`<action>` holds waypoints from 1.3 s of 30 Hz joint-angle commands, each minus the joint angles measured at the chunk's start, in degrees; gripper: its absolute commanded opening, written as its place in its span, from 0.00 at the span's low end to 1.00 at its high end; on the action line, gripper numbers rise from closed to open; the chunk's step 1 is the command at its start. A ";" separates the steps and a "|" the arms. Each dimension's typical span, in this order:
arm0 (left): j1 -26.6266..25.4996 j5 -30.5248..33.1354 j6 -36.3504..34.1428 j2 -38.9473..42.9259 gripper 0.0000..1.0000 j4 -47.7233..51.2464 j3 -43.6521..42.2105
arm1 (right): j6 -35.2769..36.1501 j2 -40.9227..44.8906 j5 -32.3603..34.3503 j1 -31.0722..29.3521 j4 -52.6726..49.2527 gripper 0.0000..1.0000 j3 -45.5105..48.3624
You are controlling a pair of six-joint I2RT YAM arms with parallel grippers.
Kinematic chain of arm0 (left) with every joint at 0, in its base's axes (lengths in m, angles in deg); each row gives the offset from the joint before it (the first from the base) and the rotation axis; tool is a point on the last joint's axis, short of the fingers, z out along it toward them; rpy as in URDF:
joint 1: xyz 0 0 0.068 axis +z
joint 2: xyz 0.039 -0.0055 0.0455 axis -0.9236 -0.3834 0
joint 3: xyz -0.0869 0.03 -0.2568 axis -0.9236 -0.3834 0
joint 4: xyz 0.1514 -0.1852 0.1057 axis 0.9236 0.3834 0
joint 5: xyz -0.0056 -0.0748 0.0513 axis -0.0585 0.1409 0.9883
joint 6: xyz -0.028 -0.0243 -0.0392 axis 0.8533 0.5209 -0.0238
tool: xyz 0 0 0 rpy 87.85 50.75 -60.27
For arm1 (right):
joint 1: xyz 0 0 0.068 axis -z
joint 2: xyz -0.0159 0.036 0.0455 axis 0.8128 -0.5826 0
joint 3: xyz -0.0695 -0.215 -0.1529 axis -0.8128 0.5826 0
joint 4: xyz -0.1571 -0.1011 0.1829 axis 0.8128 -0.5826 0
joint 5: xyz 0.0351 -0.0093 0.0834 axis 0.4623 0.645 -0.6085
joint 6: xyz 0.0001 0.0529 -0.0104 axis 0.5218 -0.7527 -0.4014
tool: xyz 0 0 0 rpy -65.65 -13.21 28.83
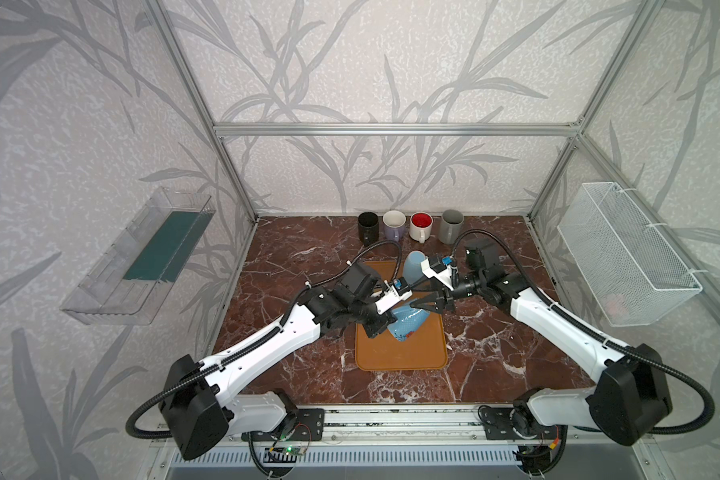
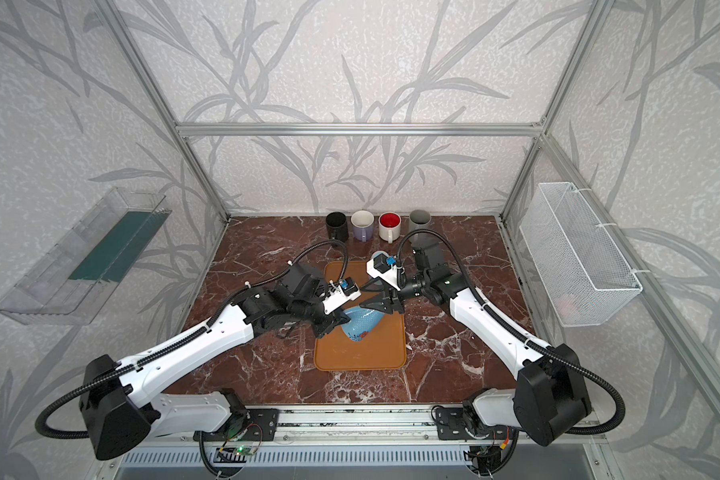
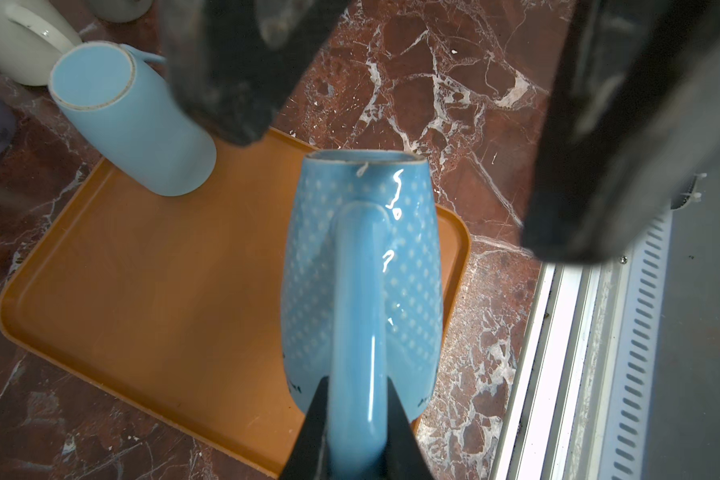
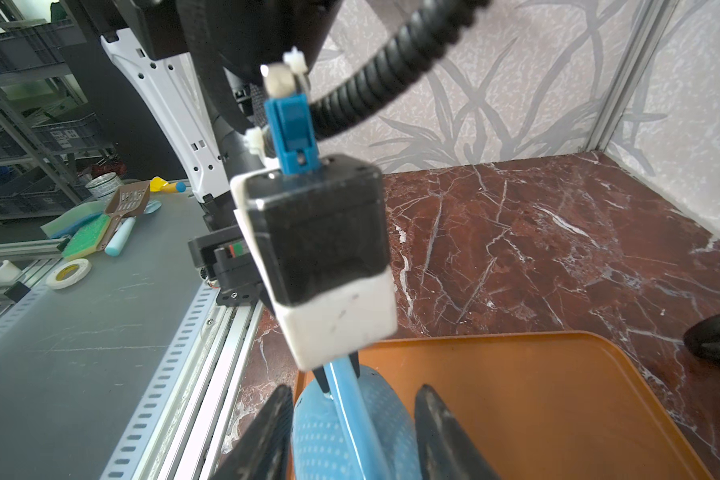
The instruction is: Turn the mug right side up
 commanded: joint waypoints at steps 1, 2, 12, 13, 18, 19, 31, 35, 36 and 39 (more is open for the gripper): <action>0.33 -2.15 -2.44 0.22 0.00 0.02 3.20 | 1.95 -1.20 -0.87 -1.39 -2.63 0.48 -0.47; 0.32 -2.14 -2.52 0.22 0.00 0.18 3.37 | 2.27 -1.55 -0.35 -1.71 -3.13 0.47 -0.77; 0.31 -2.14 -3.04 -0.26 0.00 2.31 5.16 | 3.55 -3.35 2.46 -2.88 -4.51 0.43 -1.05; 0.30 -2.20 -3.05 -0.34 0.00 2.44 5.38 | 3.63 -3.58 2.78 -3.10 -4.63 0.42 -1.16; 0.23 -2.66 -3.23 -0.92 0.00 3.18 6.34 | 4.29 -4.19 7.00 -4.27 -4.55 0.41 -1.19; 0.25 -2.73 -3.23 -1.02 0.00 3.29 6.50 | 4.69 -4.24 7.73 -4.70 -4.54 0.41 -1.10; 0.24 -4.35 -3.40 -1.54 0.00 4.13 7.95 | 5.05 -4.33 10.35 -5.56 -2.05 0.40 -0.05; 0.21 -3.41 -3.24 -1.65 0.00 3.43 7.80 | 3.57 -3.88 8.46 -5.53 -0.92 0.41 0.91; 0.21 -2.77 -3.10 -1.58 0.00 2.97 7.55 | 2.69 -3.35 8.44 -5.58 0.37 0.41 1.81; 0.22 -0.82 -2.57 -0.81 0.00 0.19 6.08 | -0.91 -1.09 9.00 -5.53 5.59 0.41 5.12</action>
